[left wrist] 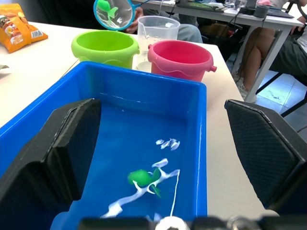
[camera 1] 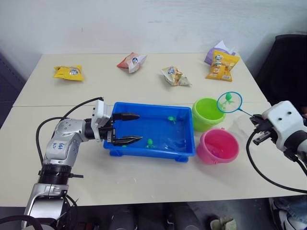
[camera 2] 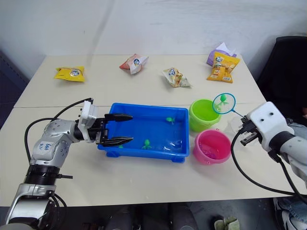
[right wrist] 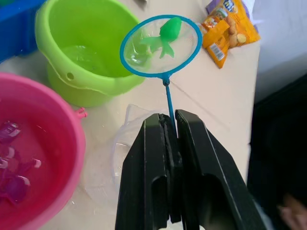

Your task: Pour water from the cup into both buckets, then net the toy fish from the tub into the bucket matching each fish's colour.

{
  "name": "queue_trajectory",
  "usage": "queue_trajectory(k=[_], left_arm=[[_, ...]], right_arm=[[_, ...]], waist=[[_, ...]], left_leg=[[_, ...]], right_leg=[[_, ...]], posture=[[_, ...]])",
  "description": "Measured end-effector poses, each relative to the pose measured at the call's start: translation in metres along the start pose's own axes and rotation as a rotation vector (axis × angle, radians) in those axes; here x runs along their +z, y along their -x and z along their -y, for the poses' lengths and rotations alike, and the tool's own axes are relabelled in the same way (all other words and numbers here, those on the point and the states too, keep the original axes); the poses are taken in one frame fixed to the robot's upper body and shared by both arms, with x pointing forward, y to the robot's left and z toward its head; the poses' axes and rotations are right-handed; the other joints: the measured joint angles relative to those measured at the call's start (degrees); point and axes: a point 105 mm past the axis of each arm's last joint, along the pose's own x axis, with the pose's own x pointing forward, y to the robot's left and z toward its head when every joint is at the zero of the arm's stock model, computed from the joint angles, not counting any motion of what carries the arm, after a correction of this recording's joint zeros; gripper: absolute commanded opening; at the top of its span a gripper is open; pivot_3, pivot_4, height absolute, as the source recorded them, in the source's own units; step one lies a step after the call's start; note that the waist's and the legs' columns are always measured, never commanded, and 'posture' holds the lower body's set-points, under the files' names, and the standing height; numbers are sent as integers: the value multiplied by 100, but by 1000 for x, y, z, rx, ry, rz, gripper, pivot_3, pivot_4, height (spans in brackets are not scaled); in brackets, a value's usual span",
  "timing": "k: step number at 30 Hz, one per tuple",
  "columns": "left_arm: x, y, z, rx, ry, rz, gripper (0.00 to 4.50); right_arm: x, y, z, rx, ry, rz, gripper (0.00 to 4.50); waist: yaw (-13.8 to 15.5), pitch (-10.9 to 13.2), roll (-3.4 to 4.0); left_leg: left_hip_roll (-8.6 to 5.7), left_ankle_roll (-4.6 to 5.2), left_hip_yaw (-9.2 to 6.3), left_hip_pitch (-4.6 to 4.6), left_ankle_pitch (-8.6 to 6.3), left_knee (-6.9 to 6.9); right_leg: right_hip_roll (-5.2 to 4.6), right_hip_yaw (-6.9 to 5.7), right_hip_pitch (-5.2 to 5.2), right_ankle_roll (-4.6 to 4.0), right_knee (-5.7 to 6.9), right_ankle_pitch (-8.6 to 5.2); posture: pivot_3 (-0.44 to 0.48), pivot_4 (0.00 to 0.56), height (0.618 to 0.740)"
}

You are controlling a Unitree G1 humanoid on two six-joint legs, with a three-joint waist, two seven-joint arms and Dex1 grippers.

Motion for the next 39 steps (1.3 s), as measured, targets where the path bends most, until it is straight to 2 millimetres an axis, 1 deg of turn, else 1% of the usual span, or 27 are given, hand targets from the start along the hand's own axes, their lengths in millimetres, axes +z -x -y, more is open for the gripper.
queue_trajectory(k=[2, 4, 5, 8, 9, 12, 15, 18, 23, 24, 26, 27, 28, 30, 32, 33, 35, 37, 39], left_arm=[[-2, 0, 1, 0, 6, -1, 4428], [-2, 1, 1, 0, 9, -2, 4428], [-3, 1, 1, 0, 10, -1, 4428], [-3, 0, 1, 0, 10, 0, 4428], [-3, 0, 1, 0, 9, 1, 4428], [-2, 0, 1, 2, -5, 4, 4428], [-2, -1, 1, 8, -9, 7, 4428], [-2, -1, 0, 10, -9, 10, 4428], [-2, -2, 0, 14, -11, 14, 4428], [-1, -2, 0, 16, -14, 15, 4428], [-2, -1, -1, 22, -13, 17, 4428], [-3, 2, -3, 35, -11, 19, 4428], [-4, 6, -4, 49, -9, 21, 4428], [-6, 17, -7, 83, -10, 18, 4428], [-10, 37, -11, 133, 1, -7, 4428], [-10, 45, -13, 151, -5, -16, 4428], [-6, 55, -15, 171, -35, -20, 4428], [-5, 61, -15, 185, -56, -21, 4428], [-8, 71, -14, 213, -52, -34, 4428]], right_arm=[[3, -3, 6, -36, 104, 28, 0], [7, -6, 9, -58, 187, 52, 0], [8, -8, 9, -67, 255, 63, 0], [9, -13, 2, -48, 484, 81, 0], [8, -14, 1, -45, 525, 89, 0], [9, -16, 1, -60, 586, 114, 0], [6, -15, 2, -67, 680, 113, 0], [3, -14, -1, -64, 761, 132, 0], [4, -13, -4, -93, 753, 179, 0], [5, -13, -3, -105, 715, 193, 0], [12, -12, -2, -146, 564, 232, 0], [20, -13, -1, -161, 365, 271, 0], [27, -13, -4, -148, 204, 309, 0], [43, -12, -17, -27, -112, 379, 0], [68, -7, -33, 152, -356, 442, 0], [77, -5, -39, 233, -441, 441, 0], [89, 0, -53, 379, -550, 405, 0], [91, 4, -70, 510, -606, 312, 0], [88, 5, -84, 607, -650, 192, 0]], waist=[[-7, 0, 0], [-8, 1, 1], [-7, 1, 1], [-5, 1, 2], [-5, 1, 2], [-3, 1, 3], [-2, 2, 4], [-4, 2, 4], [-6, 1, 4], [-11, 1, 3], [-18, 1, 3], [-29, 1, 3], [-37, 1, 4], [-39, 2, 8], [-42, 3, 9], [-36, 3, 9], [-13, 2, 7], [29, 1, 6], [6, -1, 2]], left_leg=[[1, -1, 2, 1, 0, 0], [2, -3, 2, 2, 2, 0], [2, -5, 1, 1, 3, 0], [2, -5, 3, 2, 3, 1], [1, -5, 3, 2, 3, 2], [1, -5, 4, 2, 3, 4], [1, -5, 5, 2, 3, 5], [1, -5, 5, 3, 3, 6], [1, -8, 5, 5, 4, 8], [2, -9, 6, 7, 5, 8], [3, -11, 7, 9, 6, 10], [4, -14, 8, 14, 8, 9], [7, -16, 6, 14, 9, 13], [10, -19, -2, 15, 10, 11], [11, -18, -6, 15, 10, 11], [12, -17, -11, 15, 10, 12], [8, -9, -14, 12, 5, 12], [2, 2, -22, 1, 1, 14], [1, 11, -19, 0, -4, 14]], right_leg=[[1, 1, -1, 0, 2, 0], [4, 0, -1, 0, 4, 0], [4, 0, -2, 0, 4, 0], [3, 0, -2, -1, 6, -1], [3, 0, -2, -1, 6, 0], [2, 1, -2, -1, 9, 0], [2, 0, -2, -1, 10, 0], [2, 0, -2, -1, 11, 0], [4, 2, -2, -1, 19, -1], [8, 2, -1, -1, 19, -1], [9, 5, -1, -1, 24, -1], [13, 8, 0, -1, 27, 0], [16, 8, 0, -2, 34, 0], [16, 7, 0, -8, 39, -3], [11, 3, -1, -14, 45, -5], [8, 0, 0, -17, 45, -6], [-3, -6, 1, -19, 41, -5], [-15, -15, 2, -20, 34, -5], [-21, -13, 2, -19, 31, -5]], posture=[[0, 150, 739], [0, 150, 739], [0, 150, 739], [0, 150, 739], [0, 150, 739], [0, 150, 739], [0, 150, 739], [0, 150, 739], [0, 150, 739], [0, 150, 739], [0, 150, 739], [0, 150, 739], [0, 150, 739], [0, 150, 739], [0, 150, 739], [0, 150, 739], [0, 150, 739], [0, 150, 739], [0, 150, 739]])
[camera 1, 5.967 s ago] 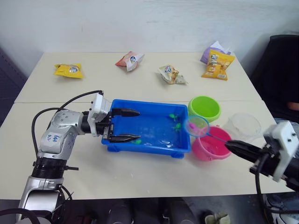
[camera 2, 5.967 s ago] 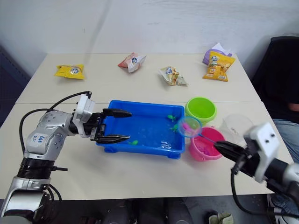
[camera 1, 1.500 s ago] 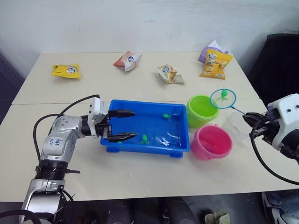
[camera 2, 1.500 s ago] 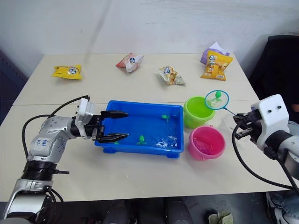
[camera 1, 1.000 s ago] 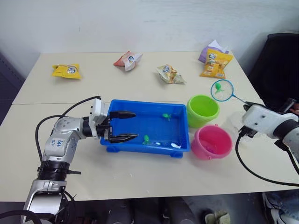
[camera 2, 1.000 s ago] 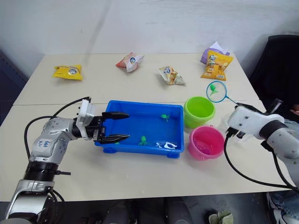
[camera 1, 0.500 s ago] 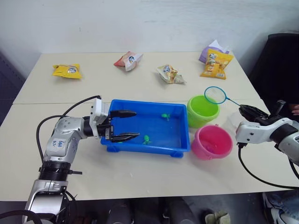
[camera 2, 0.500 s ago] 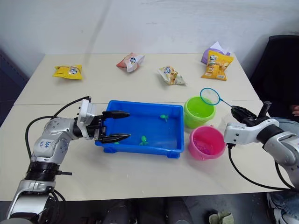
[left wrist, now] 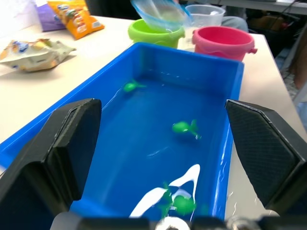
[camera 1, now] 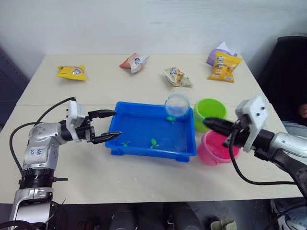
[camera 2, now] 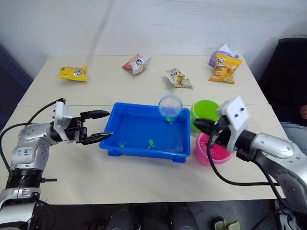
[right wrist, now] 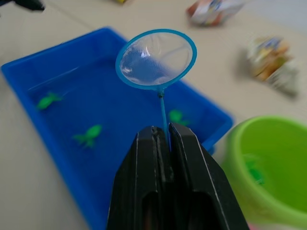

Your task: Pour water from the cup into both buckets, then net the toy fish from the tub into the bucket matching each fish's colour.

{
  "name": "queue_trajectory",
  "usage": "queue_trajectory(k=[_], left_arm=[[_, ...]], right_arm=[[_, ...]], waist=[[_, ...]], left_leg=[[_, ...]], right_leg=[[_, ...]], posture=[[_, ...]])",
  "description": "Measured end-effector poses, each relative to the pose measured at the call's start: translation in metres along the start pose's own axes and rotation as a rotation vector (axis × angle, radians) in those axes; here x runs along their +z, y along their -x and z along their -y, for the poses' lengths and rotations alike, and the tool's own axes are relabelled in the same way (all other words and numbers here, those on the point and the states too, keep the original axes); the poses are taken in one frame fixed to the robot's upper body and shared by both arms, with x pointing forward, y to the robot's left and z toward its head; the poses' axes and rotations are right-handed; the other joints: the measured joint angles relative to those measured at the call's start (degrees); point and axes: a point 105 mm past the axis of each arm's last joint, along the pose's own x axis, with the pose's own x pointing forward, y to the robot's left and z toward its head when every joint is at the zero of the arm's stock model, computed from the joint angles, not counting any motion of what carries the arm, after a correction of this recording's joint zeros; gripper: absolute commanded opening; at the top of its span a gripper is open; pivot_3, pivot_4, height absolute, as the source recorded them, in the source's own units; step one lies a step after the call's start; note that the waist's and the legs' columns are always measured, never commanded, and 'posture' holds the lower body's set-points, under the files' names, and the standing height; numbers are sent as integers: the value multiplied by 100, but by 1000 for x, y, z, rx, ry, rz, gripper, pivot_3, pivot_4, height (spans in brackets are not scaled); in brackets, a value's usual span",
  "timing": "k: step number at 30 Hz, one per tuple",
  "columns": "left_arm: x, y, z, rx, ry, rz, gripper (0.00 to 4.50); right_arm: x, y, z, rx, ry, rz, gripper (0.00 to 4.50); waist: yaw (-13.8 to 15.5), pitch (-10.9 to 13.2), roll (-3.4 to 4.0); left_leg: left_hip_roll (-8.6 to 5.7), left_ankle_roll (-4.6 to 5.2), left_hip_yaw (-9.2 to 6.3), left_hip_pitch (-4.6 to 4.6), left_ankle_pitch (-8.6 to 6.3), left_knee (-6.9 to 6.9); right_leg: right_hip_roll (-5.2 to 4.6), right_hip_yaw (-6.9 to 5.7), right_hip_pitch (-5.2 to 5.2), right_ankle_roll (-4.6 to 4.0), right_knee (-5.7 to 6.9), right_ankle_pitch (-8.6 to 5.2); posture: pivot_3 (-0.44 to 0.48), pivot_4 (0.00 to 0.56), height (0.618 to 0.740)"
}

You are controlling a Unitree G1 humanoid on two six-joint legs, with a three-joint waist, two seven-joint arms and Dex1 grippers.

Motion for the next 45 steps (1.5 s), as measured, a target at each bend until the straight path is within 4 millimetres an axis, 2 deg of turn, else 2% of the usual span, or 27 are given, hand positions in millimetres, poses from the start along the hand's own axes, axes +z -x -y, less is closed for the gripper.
queue_trajectory(k=[2, 7, 9, 13, 17, 25, 29, 34, 45], left_arm=[[-2, 4, 0, 11, 3, -5, 4428], [-8, 17, 2, 46, 24, -38, 4428], [-8, 17, 2, 53, 33, -43, 4428], [-7, 20, 4, 57, 60, -60, 4428], [-5, 22, 6, 54, 65, -72, 4428], [-2, 17, 13, 48, 72, -85, 4428], [0, 15, 14, 49, 65, -84, 4428], [-1, 11, 14, 54, 82, -72, 4428], [3, 3, 13, 34, 75, -60, 4428]], right_arm=[[-8, -5, -3, 14, -81, -65, 0], [-20, -15, 9, -15, -231, -196, 0], [-22, -22, 8, 6, -277, -214, 0], [-32, -35, 8, 30, -328, -309, 0], [-32, -48, 11, 12, -340, -341, 0], [-30, -70, 15, -46, -355, -303, 0], [-24, -73, 27, -126, -308, -261, 0], [-23, -80, 27, -151, -260, -233, 0], [-20, -75, 16, -116, -180, -118, 0]], waist=[[-7, -1, -3], [-32, -1, -3], [-45, -1, -2], [-50, -1, -2], [-48, -1, -2], [-50, -1, -2], [-45, -1, -2], [-43, -1, -2], [-61, -1, -2]], left_leg=[[0, 2, 1, -3, -1, 0], [3, 1, 4, -2, -1, -3], [3, 0, 5, -4, 0, -3], [3, 0, 7, -5, 0, -4], [2, 0, 10, -9, 0, -6], [2, 0, 11, -11, 0, -8], [2, 0, 12, -12, 0, -9], [2, 0, 13, -12, 0, -10], [2, -1, 14, -14, 0, -13]], right_leg=[[-1, -1, -1, 0, -3, 0], [4, 1, -5, 0, -3, 0], [5, 1, -7, 0, 0, 0], [5, 3, -9, 0, -2, 0], [4, 3, -15, 0, -2, 0], [5, 4, -16, 0, -3, 0], [4, 3, -17, 0, -5, 0], [4, 3, -17, 0, -4, 0], [7, 3, -21, 0, -5, 0]], posture=[[0, 150, 739], [0, 150, 739], [0, 150, 739], [0, 150, 739], [0, 150, 739], [0, 150, 739], [0, 150, 739], [0, 150, 739], [0, 150, 739]])
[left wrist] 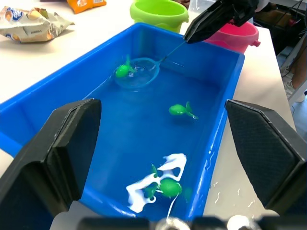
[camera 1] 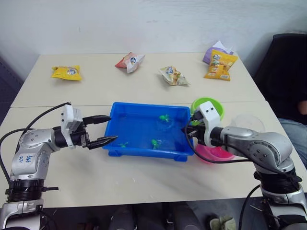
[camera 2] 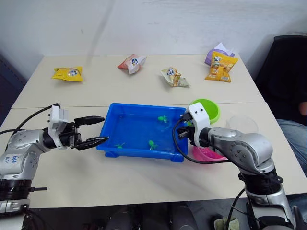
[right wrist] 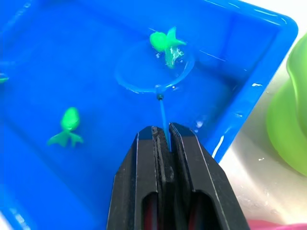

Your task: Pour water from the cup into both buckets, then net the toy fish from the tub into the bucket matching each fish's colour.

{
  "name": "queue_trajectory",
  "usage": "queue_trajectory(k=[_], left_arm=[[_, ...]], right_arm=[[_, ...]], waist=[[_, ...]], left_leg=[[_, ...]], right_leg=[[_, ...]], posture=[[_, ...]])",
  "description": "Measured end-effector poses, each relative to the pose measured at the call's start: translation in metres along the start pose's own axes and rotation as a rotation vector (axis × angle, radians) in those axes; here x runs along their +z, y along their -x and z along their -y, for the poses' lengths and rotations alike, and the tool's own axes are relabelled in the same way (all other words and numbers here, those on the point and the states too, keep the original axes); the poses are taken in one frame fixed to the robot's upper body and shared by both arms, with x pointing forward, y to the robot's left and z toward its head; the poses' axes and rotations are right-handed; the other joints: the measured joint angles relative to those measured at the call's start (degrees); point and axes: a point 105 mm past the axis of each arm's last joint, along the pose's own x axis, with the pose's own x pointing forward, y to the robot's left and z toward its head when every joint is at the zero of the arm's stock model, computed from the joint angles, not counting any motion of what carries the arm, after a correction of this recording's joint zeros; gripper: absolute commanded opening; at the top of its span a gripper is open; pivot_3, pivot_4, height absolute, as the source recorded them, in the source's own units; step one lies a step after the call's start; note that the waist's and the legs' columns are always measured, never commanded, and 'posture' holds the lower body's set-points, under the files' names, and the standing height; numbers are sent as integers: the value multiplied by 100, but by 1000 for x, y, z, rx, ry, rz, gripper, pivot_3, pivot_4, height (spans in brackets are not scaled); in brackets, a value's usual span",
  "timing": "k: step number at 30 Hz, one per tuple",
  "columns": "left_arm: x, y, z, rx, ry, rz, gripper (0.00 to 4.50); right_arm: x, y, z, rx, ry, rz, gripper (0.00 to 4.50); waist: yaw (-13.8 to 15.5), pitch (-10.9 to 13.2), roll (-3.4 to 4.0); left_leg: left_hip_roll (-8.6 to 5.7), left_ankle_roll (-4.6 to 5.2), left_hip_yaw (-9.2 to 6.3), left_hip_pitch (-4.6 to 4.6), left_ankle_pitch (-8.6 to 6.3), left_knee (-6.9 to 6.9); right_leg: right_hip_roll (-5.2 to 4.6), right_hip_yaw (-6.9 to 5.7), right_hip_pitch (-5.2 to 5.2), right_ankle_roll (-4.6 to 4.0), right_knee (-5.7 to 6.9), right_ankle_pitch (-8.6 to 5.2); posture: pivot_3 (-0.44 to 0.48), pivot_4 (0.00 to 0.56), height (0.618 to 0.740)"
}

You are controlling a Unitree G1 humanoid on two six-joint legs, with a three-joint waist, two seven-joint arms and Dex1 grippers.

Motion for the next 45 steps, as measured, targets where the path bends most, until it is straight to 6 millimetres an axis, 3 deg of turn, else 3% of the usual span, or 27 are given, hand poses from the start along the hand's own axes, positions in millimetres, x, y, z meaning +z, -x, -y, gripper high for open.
queue_trajectory(k=[8, 17, 23, 25, 28, 35, 43, 45], left_arm=[[-1, -4, 1, -15, 7, 5, 4428], [0, -8, 3, -29, 5, 9, 4428], [4, -18, 5, -69, -1, 33, 4428], [10, -24, 4, -95, -18, 43, 4428], [15, -30, 5, -120, -32, 53, 4428], [15, -41, 8, -166, -29, 66, 4428], [14, -46, 10, -176, -20, 76, 4428], [14, -46, 11, -177, -18, 77, 4428]], right_arm=[[-2, 12, -7, 54, 36, 56, 0], [14, 66, -9, 100, 119, 172, 0], [11, 111, 17, -15, 142, 186, 0], [9, 130, 35, -94, 171, 179, 0], [12, 141, 52, -174, 191, 202, 0], [0, 135, 97, -396, 389, 151, 0], [-1, 112, 102, -459, 814, 130, 0], [-2, 110, 106, -487, 986, 113, 0]], waist=[[8, 0, 0], [44, 0, 0], [64, 0, 0], [63, 0, -1], [31, 0, -1], [28, 1, 1], [43, 2, 3], [43, 3, 5]], left_leg=[[0, 0, 0, 0, 0, -2], [-1, 0, -3, 1, -1, -4], [-4, 2, -7, 3, -1, -4], [-4, 2, -6, 10, -2, -3], [-3, 2, -1, 16, -2, -3], [-3, -4, 4, 15, 2, -2], [-5, -8, 7, 15, 4, 0], [-6, -8, 9, 16, 4, 4]], right_leg=[[1, 0, 0, 0, -2, 0], [1, 0, 2, 1, -6, 0], [2, -1, 13, 4, -15, 2], [7, 1, 22, 9, -22, 5], [10, 7, 23, 12, -21, 7], [14, 9, 18, 12, -19, 6], [14, 8, 17, 12, -16, 6], [13, 9, 17, 12, -15, 6]], posture=[[0, 150, 739], [0, 150, 739], [0, 150, 739], [0, 150, 739], [0, 150, 739], [0, 150, 739], [0, 150, 739], [0, 150, 739]])
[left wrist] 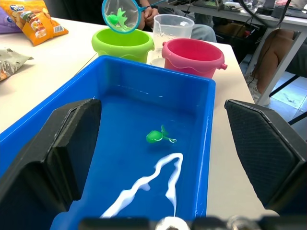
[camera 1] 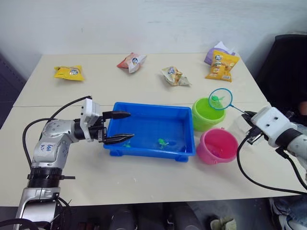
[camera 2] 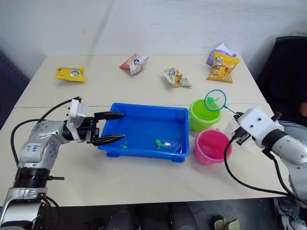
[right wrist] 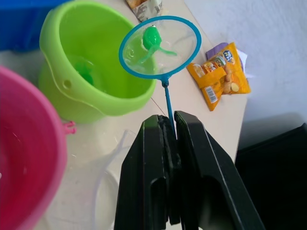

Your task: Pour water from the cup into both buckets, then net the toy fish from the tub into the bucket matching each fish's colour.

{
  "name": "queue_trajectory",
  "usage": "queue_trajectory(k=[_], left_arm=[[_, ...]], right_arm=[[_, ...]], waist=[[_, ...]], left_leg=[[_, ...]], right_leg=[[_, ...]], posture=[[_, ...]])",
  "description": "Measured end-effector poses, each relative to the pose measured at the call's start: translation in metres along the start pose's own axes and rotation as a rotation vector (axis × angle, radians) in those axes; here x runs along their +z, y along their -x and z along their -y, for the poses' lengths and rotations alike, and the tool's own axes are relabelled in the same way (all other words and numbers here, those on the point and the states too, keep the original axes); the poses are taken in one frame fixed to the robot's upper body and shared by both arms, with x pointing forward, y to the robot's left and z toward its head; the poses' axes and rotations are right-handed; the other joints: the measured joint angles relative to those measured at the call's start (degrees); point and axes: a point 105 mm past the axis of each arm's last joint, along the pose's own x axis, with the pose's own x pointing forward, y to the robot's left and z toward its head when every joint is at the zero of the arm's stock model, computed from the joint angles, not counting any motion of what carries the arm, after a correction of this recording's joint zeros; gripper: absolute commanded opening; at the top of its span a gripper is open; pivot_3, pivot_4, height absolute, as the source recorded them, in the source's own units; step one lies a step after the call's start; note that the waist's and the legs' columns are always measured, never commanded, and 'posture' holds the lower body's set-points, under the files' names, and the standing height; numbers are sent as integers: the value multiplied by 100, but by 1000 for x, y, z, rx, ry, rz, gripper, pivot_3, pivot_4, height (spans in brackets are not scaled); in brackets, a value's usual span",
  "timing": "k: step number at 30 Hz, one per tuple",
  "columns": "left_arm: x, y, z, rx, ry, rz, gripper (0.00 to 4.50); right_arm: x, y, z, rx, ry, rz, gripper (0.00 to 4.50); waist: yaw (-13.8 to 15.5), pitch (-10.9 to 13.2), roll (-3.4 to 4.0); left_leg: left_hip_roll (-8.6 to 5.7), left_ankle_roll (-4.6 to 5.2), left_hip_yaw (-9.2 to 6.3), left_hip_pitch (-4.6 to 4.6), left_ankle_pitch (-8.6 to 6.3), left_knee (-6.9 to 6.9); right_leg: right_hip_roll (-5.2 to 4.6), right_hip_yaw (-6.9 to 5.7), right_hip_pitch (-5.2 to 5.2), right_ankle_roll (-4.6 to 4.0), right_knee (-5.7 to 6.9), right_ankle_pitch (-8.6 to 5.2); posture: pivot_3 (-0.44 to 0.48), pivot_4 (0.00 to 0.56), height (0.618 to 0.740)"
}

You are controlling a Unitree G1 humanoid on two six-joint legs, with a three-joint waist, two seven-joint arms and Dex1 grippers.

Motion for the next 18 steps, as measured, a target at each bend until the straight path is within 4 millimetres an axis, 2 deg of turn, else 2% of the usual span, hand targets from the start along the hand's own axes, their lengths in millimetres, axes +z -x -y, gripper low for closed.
queue_trajectory(k=[9, 13, 18], left_arm=[[-1, -2, 1, -2, 6, 7, 4428], [-1, -3, 1, -3, 6, 10, 4428], [-1, -4, 1, -6, 1, 18, 4428]], right_arm=[[0, 2, 5, -26, 508, 76, 0], [-2, 3, 1, -11, 663, 101, 0], [-14, 6, 4, -24, 771, 94, 0]], waist=[[-4, 2, 3], [-13, 2, 4], [-11, 2, 4]], left_leg=[[4, -8, 1, 5, 4, 1], [3, -11, 5, 8, 6, 1], [3, -13, 5, 10, 8, 3]], right_leg=[[2, 0, 0, -1, 5, -1], [3, 3, -1, -2, 10, -1], [3, 4, 0, -2, 13, -1]], posture=[[0, 150, 739], [0, 150, 739], [0, 150, 739]])
